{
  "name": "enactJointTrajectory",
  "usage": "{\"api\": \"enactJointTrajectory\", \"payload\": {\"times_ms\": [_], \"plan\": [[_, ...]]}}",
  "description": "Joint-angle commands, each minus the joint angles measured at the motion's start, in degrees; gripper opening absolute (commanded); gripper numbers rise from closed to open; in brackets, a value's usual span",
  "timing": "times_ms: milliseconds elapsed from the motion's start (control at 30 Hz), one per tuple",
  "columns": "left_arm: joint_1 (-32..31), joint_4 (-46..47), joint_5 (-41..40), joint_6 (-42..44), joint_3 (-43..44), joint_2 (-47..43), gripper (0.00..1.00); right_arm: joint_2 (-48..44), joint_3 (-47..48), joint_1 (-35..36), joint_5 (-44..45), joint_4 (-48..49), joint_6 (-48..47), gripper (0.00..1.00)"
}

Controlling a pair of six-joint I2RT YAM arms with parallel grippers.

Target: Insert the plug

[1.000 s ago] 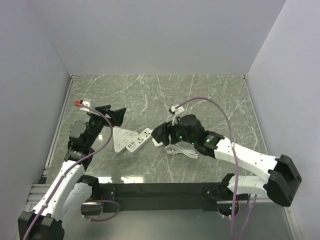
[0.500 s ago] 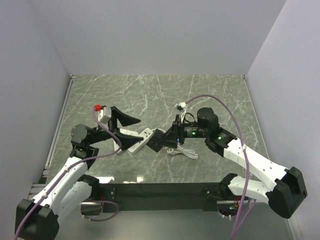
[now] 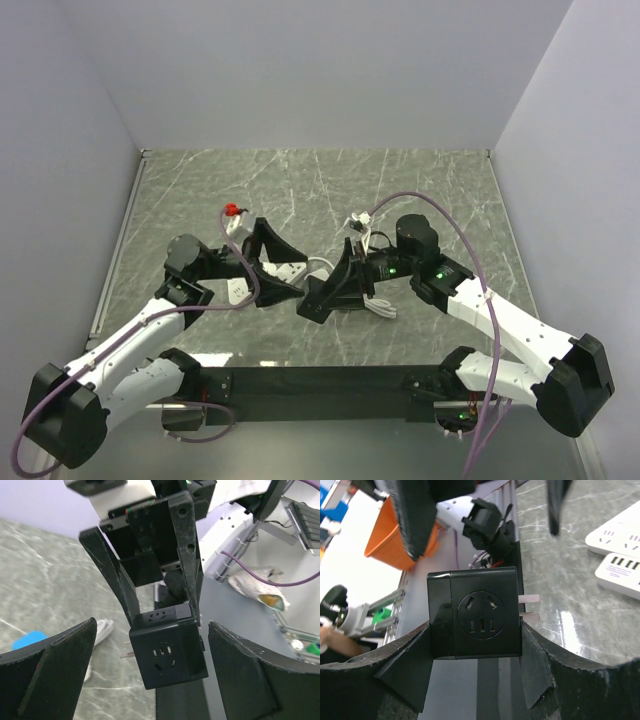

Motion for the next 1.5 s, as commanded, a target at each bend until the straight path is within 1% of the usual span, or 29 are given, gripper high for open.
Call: {"api": "enactJointTrajectory", "payload": {"times_ms": [0,100,333,400,533,600,733,767,800,867,900,933,1033,1167,1267,1467], "plan": [[-2.4,-0.9,0.2,0.5,2.9,1.1,0.99,-0.4,2.2,-0.5,-5.1,4.1,-3.0,0.00],[-3.9,0.4,2.0,0.5,2.4,1.0,0.99,0.9,3.6,-0.7,-6.7,2.6,-4.9,0.00],[-6.7,-3.6,2.0,3.4,3.0,-0.3,1.00,5.6,8.6,-2.3,-7.5,0.3,-5.3,0.00],[-7.4,-7.3,0.2,5.5,3.6,-0.4,1.00,6.1,9.2,-3.1,-7.4,0.3,-4.9,0.00],[-7.5,-10.1,-4.1,6.3,4.6,1.0,1.00,5.5,9.4,-4.5,-8.6,0.0,-5.2,0.00],[-7.5,-12.2,-8.9,6.0,5.0,2.0,0.99,4.8,9.0,-4.6,-8.6,-0.8,-5.7,0.00],[-7.5,-12.8,-14.2,4.9,5.6,2.2,1.00,3.8,7.8,-4.7,-8.6,-0.8,-5.7,0.00],[-7.5,-13.8,-15.3,5.1,6.0,2.1,1.00,3.4,7.6,-4.8,-8.7,-0.9,-6.0,0.00],[-7.5,-14.4,-18.2,5.3,6.3,1.5,0.99,3.2,7.3,-4.9,-8.6,-0.9,-6.0,0.00],[-7.4,-16.5,-20.1,6.1,6.7,1.0,0.99,2.6,7.2,-5.1,-8.7,-1.1,-6.3,0.00],[-7.5,-16.5,-20.2,6.0,6.6,0.7,0.99,2.4,7.1,-5.2,-8.5,-1.1,-6.2,0.00],[-7.5,-16.2,-18.2,5.9,6.4,0.7,0.99,2.3,7.2,-5.3,-8.4,-1.3,-6.3,0.00],[-7.5,-11.5,-13.8,3.2,5.4,1.7,0.99,2.4,7.4,-5.8,-8.4,-1.6,-6.3,0.00],[-7.5,-9.8,-10.3,2.5,4.5,3.4,1.00,2.9,7.3,-7.1,-9.0,-0.4,-5.3,0.00],[-7.5,-6.4,-7.0,1.0,3.5,4.3,0.99,3.0,7.0,-8.0,-9.4,0.6,-4.5,0.00],[-7.5,-4.9,-5.6,0.7,3.3,4.1,1.00,2.4,6.9,-9.0,-9.6,1.1,-3.8,0.00]]}}
